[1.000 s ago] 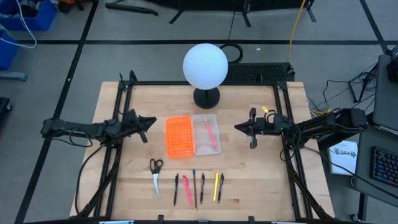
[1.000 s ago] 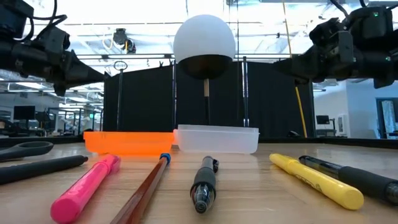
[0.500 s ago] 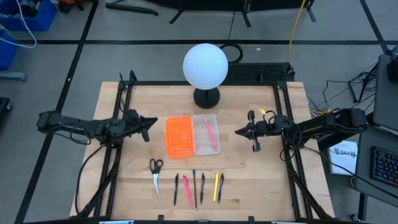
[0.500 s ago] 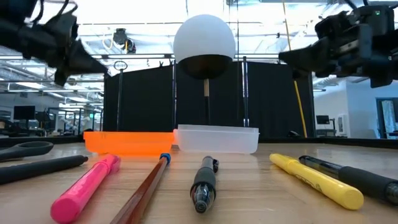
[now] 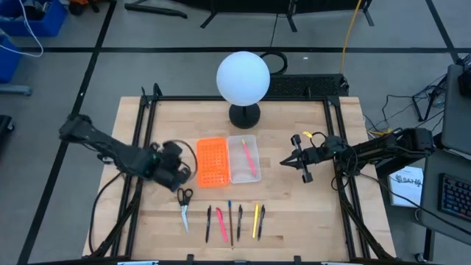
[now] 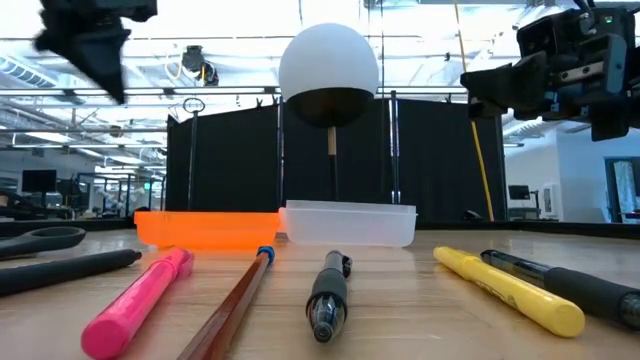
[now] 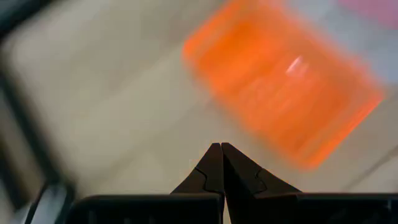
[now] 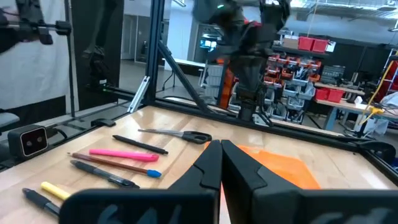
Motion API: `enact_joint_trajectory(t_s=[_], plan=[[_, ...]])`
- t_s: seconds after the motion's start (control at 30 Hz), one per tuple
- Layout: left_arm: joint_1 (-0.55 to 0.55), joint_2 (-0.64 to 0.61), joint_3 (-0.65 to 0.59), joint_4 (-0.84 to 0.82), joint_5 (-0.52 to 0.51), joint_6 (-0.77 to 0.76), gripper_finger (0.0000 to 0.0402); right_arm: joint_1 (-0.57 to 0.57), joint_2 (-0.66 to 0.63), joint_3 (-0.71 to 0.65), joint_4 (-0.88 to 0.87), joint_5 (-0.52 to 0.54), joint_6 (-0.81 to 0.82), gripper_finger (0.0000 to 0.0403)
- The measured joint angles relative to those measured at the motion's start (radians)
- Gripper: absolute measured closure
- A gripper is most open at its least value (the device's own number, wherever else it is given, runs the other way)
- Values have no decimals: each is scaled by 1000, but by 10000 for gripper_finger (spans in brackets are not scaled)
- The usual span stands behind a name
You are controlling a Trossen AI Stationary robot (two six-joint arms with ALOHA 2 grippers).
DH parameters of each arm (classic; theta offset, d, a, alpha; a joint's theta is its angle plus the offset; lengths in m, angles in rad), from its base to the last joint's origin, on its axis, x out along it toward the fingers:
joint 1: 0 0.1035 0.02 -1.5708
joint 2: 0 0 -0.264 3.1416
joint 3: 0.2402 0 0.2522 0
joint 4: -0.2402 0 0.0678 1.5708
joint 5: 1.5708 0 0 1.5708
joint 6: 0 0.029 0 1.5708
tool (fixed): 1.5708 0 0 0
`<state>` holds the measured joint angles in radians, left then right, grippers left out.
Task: Pick & place school supplies into a supply box
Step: Put the black scissors into the supply box
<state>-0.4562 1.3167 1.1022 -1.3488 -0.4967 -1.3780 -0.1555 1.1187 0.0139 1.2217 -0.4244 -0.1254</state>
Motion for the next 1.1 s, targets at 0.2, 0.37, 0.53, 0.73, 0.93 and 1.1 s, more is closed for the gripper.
enact_joint_trajectory(t_s=[0.2,0.37,0.53,0.73,0.93,1.1], plan=[[-107,244,135,-199,166,-442,391,0,0,0,9,0,-18,403],[-153,346,137,-56,242,-589,387,0,0,0,17,0,1,403],[-169,419,136,32,170,-610,386,0,0,0,42,0,45,403],[-176,468,136,79,220,-658,367,0,0,0,47,0,88,403],[-183,505,135,76,223,-760,272,0,0,0,47,0,64,403],[-184,526,135,79,259,-877,200,0,0,-1,47,0,53,403]])
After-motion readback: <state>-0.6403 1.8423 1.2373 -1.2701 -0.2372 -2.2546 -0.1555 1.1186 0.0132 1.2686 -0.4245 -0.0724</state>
